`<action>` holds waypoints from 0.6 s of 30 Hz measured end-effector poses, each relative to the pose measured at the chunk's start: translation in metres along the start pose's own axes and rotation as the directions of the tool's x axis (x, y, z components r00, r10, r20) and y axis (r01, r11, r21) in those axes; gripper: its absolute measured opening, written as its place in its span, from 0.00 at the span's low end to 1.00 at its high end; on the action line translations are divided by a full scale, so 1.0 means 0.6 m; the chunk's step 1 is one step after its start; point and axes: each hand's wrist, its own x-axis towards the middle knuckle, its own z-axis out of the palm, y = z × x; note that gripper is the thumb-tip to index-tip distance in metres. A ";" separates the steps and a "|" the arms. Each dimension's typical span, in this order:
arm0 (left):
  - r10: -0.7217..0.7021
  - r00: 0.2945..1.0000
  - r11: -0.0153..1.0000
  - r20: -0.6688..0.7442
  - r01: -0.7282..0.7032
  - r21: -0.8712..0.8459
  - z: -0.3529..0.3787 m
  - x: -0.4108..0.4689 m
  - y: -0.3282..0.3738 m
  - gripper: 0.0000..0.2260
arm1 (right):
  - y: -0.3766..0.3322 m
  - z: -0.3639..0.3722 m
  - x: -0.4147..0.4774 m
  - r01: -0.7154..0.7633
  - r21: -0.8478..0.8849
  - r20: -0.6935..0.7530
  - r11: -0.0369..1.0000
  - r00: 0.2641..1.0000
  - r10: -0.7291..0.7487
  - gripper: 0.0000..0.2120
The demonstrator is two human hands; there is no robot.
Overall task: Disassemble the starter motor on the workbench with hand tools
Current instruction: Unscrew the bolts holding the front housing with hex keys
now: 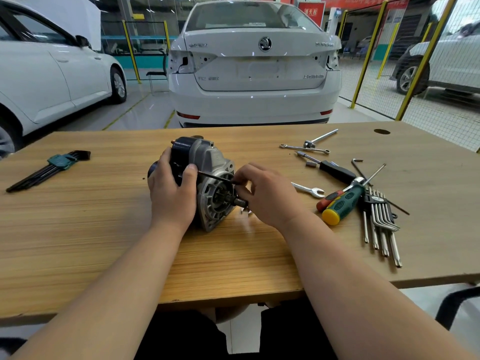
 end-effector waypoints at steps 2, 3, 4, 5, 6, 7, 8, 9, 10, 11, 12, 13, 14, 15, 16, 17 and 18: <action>0.001 1.000 1.000 0.005 -0.001 0.005 -0.001 -0.001 0.001 0.33 | -0.003 -0.004 -0.001 0.040 -0.032 -0.072 0.999 0.996 -0.042 0.03; 0.001 1.000 1.000 0.001 -0.001 0.002 -0.001 -0.001 0.001 0.33 | -0.004 -0.006 -0.002 0.051 -0.039 -0.126 0.998 0.990 -0.056 0.03; 0.001 1.000 1.000 -0.002 -0.001 -0.002 -0.001 0.000 0.001 0.33 | -0.003 -0.008 -0.004 0.041 -0.023 -0.171 0.999 0.984 -0.044 0.04; 0.000 1.000 1.000 -0.003 0.000 -0.008 -0.001 0.001 0.000 0.33 | -0.001 -0.008 -0.006 -0.005 0.040 -0.186 0.999 0.983 0.012 0.04; -0.003 1.000 1.000 -0.002 0.003 -0.014 0.000 0.002 -0.001 0.33 | 0.000 -0.009 -0.008 -0.103 0.155 -0.162 0.983 0.979 0.128 0.06; -0.006 1.000 1.000 -0.001 0.006 -0.017 0.001 0.003 -0.001 0.33 | -0.001 -0.010 -0.008 -0.234 0.299 -0.089 0.925 0.958 0.271 0.07; -0.007 1.000 1.000 0.000 0.007 -0.017 0.001 0.004 -0.002 0.33 | -0.003 -0.009 -0.008 -0.360 0.418 0.005 0.834 0.919 0.394 0.07; -0.006 1.000 1.000 0.000 0.006 -0.016 0.001 0.006 -0.002 0.33 | -0.006 -0.008 -0.006 -0.449 0.482 0.077 0.752 0.877 0.474 0.06; -0.008 1.000 1.000 0.001 0.008 -0.016 0.002 0.007 -0.002 0.32 | -0.008 -0.005 -0.003 -0.507 0.510 0.124 0.695 0.843 0.524 0.04; -0.010 1.000 1.000 0.004 0.010 -0.016 0.001 0.008 -0.002 0.32 | -0.013 -0.002 -0.001 -0.546 0.542 0.163 0.639 0.814 0.558 0.03; -0.011 1.000 1.000 0.009 0.012 -0.019 0.002 0.008 -0.002 0.32 | -0.017 0.000 0.001 -0.569 0.585 0.196 0.578 0.791 0.580 0.03; -0.011 1.000 1.000 0.016 0.011 -0.022 0.002 0.008 -0.002 0.32 | -0.021 0.002 0.003 -0.581 0.628 0.221 0.518 0.771 0.597 0.03; -0.009 1.000 1.000 0.020 0.010 -0.023 0.001 0.008 -0.003 0.32 | -0.023 0.004 0.005 -0.590 0.652 0.236 0.477 0.755 0.611 0.04; -0.007 1.000 1.000 0.021 0.007 -0.024 0.001 0.008 -0.003 0.32 | -0.024 0.005 0.006 -0.601 0.653 0.245 0.461 0.743 0.623 0.04; -0.004 1.000 1.000 0.021 0.005 -0.026 0.000 0.008 -0.004 0.32 | -0.024 0.005 0.006 -0.615 0.638 0.251 0.464 0.735 0.630 0.06; -0.003 1.000 1.000 0.021 0.004 -0.031 0.000 0.009 -0.004 0.32 | -0.022 0.004 0.005 -0.628 0.621 0.257 0.470 0.729 0.634 0.07; -0.004 1.000 0.999 0.023 0.005 -0.037 -0.001 0.010 -0.004 0.32 | -0.021 0.004 0.005 -0.639 0.602 0.266 0.479 0.725 0.635 0.09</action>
